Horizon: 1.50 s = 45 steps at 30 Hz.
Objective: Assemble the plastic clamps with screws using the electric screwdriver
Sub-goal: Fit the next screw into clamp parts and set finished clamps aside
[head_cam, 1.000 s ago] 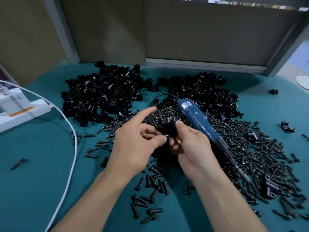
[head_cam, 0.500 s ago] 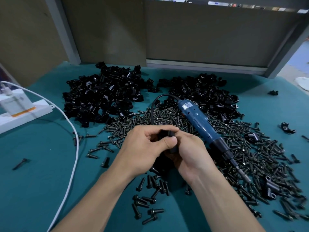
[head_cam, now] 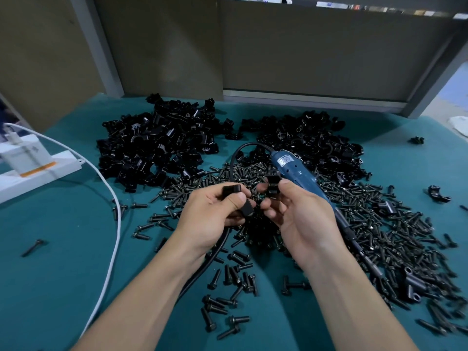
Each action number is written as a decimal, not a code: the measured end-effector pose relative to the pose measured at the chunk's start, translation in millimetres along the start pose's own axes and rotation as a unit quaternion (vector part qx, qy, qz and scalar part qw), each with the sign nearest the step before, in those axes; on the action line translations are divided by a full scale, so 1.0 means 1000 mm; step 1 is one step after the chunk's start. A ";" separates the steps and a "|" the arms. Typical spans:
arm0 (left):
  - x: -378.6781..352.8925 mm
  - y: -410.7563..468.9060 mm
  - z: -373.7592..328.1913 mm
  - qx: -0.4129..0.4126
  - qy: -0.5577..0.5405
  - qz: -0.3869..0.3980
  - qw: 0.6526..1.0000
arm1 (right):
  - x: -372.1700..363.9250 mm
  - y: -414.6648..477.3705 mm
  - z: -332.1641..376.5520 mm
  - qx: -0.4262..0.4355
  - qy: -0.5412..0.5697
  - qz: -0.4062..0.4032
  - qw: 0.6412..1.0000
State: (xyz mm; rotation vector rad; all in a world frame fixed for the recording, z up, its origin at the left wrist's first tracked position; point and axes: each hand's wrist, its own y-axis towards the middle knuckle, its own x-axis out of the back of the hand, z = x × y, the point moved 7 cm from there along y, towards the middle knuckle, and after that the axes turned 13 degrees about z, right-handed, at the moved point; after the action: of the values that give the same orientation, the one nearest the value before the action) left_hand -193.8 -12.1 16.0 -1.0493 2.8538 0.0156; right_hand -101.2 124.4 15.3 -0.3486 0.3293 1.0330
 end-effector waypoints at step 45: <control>-0.033 -0.016 -0.011 0.035 -0.183 0.251 0.950 | -0.028 -0.014 0.029 0.086 -0.125 0.218 0.964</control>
State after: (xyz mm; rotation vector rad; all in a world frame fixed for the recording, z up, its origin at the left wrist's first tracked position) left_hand -158.7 -3.5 30.3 -0.2446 2.6626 0.1303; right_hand -99.0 108.2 55.3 0.0189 0.2714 1.4536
